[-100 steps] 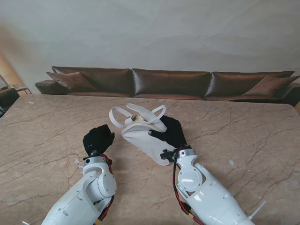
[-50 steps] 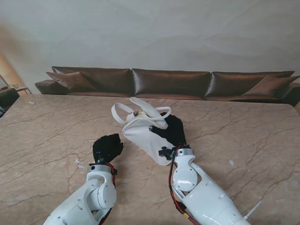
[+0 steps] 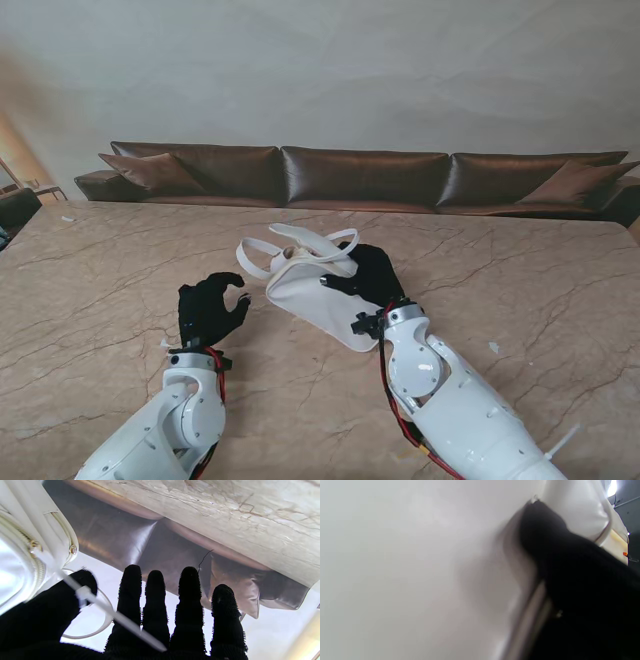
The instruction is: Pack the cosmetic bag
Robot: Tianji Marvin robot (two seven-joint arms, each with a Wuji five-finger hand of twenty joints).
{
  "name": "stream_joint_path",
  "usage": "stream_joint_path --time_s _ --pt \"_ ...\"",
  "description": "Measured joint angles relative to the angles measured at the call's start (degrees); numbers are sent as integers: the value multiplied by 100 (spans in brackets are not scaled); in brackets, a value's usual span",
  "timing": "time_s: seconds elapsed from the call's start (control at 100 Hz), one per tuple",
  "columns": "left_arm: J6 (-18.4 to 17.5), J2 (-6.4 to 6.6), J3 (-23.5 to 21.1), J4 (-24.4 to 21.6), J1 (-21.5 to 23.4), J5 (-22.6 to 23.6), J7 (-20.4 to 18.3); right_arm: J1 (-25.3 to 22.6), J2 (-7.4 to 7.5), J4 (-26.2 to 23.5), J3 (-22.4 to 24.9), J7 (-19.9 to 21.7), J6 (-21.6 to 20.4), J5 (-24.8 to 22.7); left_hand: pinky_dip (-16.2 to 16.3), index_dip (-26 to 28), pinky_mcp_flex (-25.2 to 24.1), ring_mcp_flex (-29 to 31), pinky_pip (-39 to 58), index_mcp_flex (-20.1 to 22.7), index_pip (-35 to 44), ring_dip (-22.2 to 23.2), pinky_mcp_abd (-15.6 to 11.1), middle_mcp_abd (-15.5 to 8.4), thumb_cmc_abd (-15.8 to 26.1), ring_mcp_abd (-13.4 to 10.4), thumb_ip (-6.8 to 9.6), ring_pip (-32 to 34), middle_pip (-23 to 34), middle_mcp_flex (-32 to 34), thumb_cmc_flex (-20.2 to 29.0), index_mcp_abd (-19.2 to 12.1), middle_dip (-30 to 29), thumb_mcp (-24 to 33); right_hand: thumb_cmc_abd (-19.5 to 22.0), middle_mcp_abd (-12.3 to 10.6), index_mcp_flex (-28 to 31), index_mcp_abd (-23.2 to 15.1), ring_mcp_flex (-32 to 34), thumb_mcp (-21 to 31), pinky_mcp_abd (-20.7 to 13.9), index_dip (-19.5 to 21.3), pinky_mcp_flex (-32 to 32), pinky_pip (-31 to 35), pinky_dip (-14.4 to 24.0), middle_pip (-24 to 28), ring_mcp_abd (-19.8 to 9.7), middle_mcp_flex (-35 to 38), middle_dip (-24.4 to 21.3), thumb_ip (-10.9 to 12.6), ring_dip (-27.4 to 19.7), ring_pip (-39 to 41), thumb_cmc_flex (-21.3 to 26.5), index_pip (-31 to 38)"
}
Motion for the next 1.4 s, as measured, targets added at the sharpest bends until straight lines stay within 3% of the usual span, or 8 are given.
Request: stream_joint_path --time_s 0.03,0.26,0.66,0.73,0.8,0.95,1.15,1.4 --pt "-6 16 -13 0 4 24 -20 3 22 -11 12 34 7 -29 -61 -70 -129 -97 -195 0 -223 -98 6 7 133 -30 157 -184 -75 -97 -158 62 -89 -329 11 -2 0 0 0 -2 0 4 -1 0 -4 0 0 0 0 -2 -3 -1 -9 0" --pt "-384 87 -157 23 42 61 -171 8 189 -154 104 378 67 -257 -575 -674 -786 -768 -1422 -135 -1212 -925 102 171 710 -83 151 -1082 -652 -512 -300 366 -547 -2287 185 -15 0 0 -1 -4 0 54 -2 -52 -14 0 0 0 0 -13 -15 -44 -55 4" --pt "-1287 187 -340 337 35 177 -309 33 339 -290 198 767 194 -484 -1481 -1190 -1118 -1364 -2942 -307 -2170 -1973 124 233 1184 -181 449 -1964 -1316 -883 -353 495 -1215 -3547 370 -97 0 -5 -2 -10 1 70 -3 -198 -91 0 0 7 0 -20 -108 -82 -313 182" --pt "-1332 206 -389 356 39 177 -387 52 372 -307 197 866 193 -546 -1546 -1263 -1150 -1439 -3078 -350 -2306 -2074 124 262 1184 -188 575 -2000 -1393 -997 -356 508 -1266 -3540 371 -103 0 -11 -2 -10 1 70 -3 -218 -92 0 0 10 0 -20 -116 -83 -316 217" --pt "-1319 226 -461 318 61 179 -580 71 394 -310 180 900 192 -568 -1550 -1318 -1170 -1455 -3225 -361 -2389 -2143 129 270 903 -191 786 -2009 -1395 -1071 -544 575 -1408 -2591 371 -103 0 -12 -3 -10 1 70 -3 -218 -92 0 0 10 0 -20 -119 -83 -316 220" --pt "-1124 340 -496 77 126 497 -900 78 379 -296 121 839 198 -504 -1511 -1332 -1152 -1522 -3294 -500 -2479 -2193 161 277 250 -216 786 -2043 -1396 -1165 -532 587 -1448 -1363 371 -103 0 -12 -3 -10 1 70 -1 -218 -86 0 0 10 0 -20 -119 -84 -316 222" --pt "-1101 479 -517 -17 137 739 -1075 96 352 -266 72 795 262 -413 -1508 -1402 -1041 -1522 -3368 -498 -2503 -2211 179 277 -460 -219 -883 -2048 -1397 -1170 -391 586 -1524 -1387 369 -103 40 -12 -3 -10 1 70 1 -156 -65 0 0 16 10 -20 -52 -81 -316 222" --pt "-1189 469 -538 76 122 590 -836 201 379 -235 0 895 282 -617 -1508 -1462 -1040 -1522 -3393 -498 -2543 -2213 179 277 -551 -219 -1266 -2049 -1387 -1230 -387 593 -1569 -1539 369 -103 44 -12 -2 -10 2 70 1 -148 -68 0 0 17 21 -20 -49 -74 -316 222"
